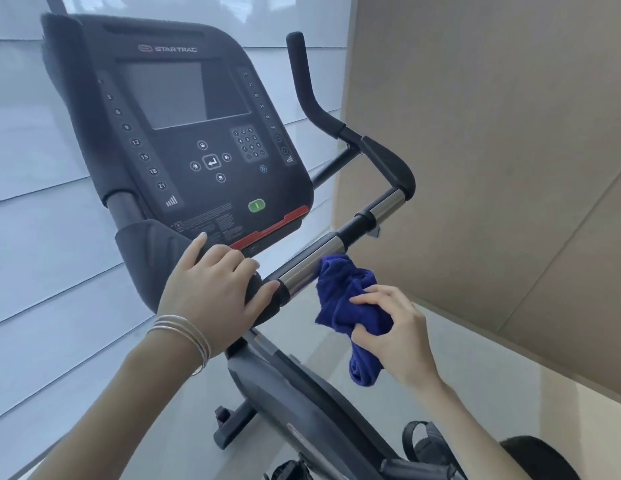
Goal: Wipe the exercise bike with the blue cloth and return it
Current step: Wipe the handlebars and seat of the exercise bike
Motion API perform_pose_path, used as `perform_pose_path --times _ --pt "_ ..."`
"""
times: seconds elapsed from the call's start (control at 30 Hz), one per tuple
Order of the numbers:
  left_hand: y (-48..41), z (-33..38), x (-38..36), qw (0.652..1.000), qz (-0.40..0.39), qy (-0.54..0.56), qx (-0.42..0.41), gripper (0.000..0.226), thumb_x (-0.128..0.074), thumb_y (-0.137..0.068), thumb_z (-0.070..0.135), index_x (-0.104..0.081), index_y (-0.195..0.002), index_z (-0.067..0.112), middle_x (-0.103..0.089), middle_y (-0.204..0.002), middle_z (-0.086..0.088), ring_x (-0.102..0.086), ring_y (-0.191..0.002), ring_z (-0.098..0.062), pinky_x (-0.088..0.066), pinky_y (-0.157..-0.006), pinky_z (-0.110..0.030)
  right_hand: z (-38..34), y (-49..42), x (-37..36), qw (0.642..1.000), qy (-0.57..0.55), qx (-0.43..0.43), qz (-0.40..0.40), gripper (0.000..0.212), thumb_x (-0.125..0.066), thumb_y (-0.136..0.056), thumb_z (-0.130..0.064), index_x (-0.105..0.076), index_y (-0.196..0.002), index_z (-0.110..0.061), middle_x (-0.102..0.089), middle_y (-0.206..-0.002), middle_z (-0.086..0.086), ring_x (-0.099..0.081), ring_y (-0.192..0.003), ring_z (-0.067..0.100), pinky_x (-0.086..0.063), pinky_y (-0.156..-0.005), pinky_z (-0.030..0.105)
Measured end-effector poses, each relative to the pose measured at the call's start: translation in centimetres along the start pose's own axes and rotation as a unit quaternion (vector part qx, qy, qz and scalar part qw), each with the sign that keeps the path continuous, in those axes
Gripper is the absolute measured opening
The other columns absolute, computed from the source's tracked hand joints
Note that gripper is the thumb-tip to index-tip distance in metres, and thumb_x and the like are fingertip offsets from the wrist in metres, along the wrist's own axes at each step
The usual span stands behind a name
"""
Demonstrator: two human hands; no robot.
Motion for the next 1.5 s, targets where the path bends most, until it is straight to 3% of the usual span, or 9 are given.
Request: perform_pose_path --times 0.3,0.6,0.87,0.93,1.1,1.17,1.3,1.43,1.5 --pt "0.1 0.0 -0.8 1.000 -0.010 -0.004 -0.016 0.069 0.002 -0.090 0.045 -0.064 -0.097 0.023 -0.068 -0.100 0.005 -0.057 -0.102 -0.022 -0.021 -0.115 -0.043 -3.5 2.7 -3.0 1.000 -0.012 -0.015 -0.001 0.034 -0.073 -0.063 -0.012 -0.070 -0.095 -0.026 -0.061 -0.101 -0.014 -0.057 -0.098 0.008 -0.043 -0.082 0.006" --pt "0.0 0.0 -0.6 1.000 0.006 0.013 -0.012 0.071 0.000 -0.087 0.047 -0.065 -0.100 0.022 -0.068 -0.101 0.005 -0.057 -0.102 -0.021 -0.020 -0.115 -0.041 -4.8 0.8 -3.9 0.995 -0.062 0.010 0.080 0.034 -0.073 -0.065 -0.009 -0.067 -0.094 -0.025 -0.064 -0.101 -0.006 -0.059 -0.098 0.015 -0.046 -0.080 0.009" --pt "-0.1 0.0 -0.2 1.000 0.004 0.009 0.000 0.065 -0.008 -0.088 0.049 -0.067 -0.089 0.022 -0.069 -0.091 0.005 -0.059 -0.094 -0.021 -0.025 -0.113 -0.040 -1.5 -2.7 -1.6 0.989 -0.037 -0.043 0.134 0.032 -0.076 -0.067 0.000 -0.065 -0.095 -0.011 -0.064 -0.102 0.002 -0.057 -0.097 0.023 -0.052 -0.086 0.038" --pt "-0.2 0.1 0.1 1.000 0.015 0.012 0.004 0.065 -0.010 -0.087 0.047 -0.067 -0.079 0.019 -0.069 -0.081 0.003 -0.060 -0.086 -0.023 -0.031 -0.110 -0.041 -2.3 -2.2 -2.0 0.991 -0.025 -0.012 0.130 0.032 -0.077 -0.067 -0.002 -0.065 -0.095 -0.011 -0.064 -0.102 0.001 -0.057 -0.098 0.023 -0.051 -0.086 0.034" --pt "-0.3 0.1 0.3 1.000 0.023 0.005 0.006 0.056 -0.021 -0.088 0.044 -0.066 -0.069 0.017 -0.068 -0.072 0.001 -0.062 -0.078 -0.025 -0.040 -0.105 -0.043 -3.8 -1.1 -3.9 0.995 -0.021 0.062 0.081 0.033 -0.079 -0.066 -0.012 -0.065 -0.095 -0.019 -0.060 -0.101 -0.013 -0.054 -0.096 0.010 -0.044 -0.082 0.008" --pt "-0.2 0.2 0.2 1.000 0.013 0.001 0.003 0.057 -0.019 -0.088 0.046 -0.066 -0.071 0.018 -0.069 -0.075 0.003 -0.063 -0.081 -0.024 -0.038 -0.106 -0.042 -2.7 -2.0 -3.4 0.994 -0.044 0.043 0.085 0.033 -0.078 -0.066 -0.009 -0.064 -0.093 -0.022 -0.061 -0.099 -0.012 -0.056 -0.095 0.011 -0.045 -0.082 0.010" --pt "-0.2 0.3 0.0 1.000 -0.001 0.007 0.006 0.063 -0.014 -0.087 0.052 -0.069 -0.079 0.022 -0.070 -0.082 0.005 -0.063 -0.086 -0.021 -0.037 -0.108 -0.044 2.1 -4.9 -1.3 0.982 -0.116 -0.071 0.128 0.030 -0.074 -0.072 -0.004 -0.063 -0.095 -0.019 -0.063 -0.099 -0.005 -0.058 -0.095 0.016 -0.052 -0.085 0.029" --pt "-0.4 0.5 -0.1 1.000 -0.005 0.019 0.012 0.061 -0.021 -0.084 0.058 -0.071 -0.078 0.022 -0.071 -0.080 0.005 -0.065 -0.084 -0.022 -0.040 -0.106 -0.049 4.1 -7.4 1.7 0.969 -0.145 -0.085 0.181 0.027 -0.074 -0.071 -0.004 -0.064 -0.091 -0.020 -0.063 -0.094 -0.006 -0.059 -0.093 0.016 -0.050 -0.078 0.017" --pt "-0.5 0.8 -0.3 1.000 -0.008 0.020 0.017 0.060 -0.025 -0.082 0.060 -0.072 -0.080 0.023 -0.072 -0.080 0.006 -0.067 -0.084 -0.023 -0.040 -0.104 -0.054 4.1 -8.0 3.3 0.971 -0.125 -0.059 0.197 0.026 -0.074 -0.070 -0.004 -0.064 -0.088 -0.020 -0.063 -0.093 -0.004 -0.059 -0.094 0.019 -0.050 -0.082 0.026"
Point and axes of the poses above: each hand's wrist, its own y-axis away from the middle knuckle, its own x-axis out of the back of the hand, z = x × y, the point moved 10 cm from there along -y, towards the middle knuckle
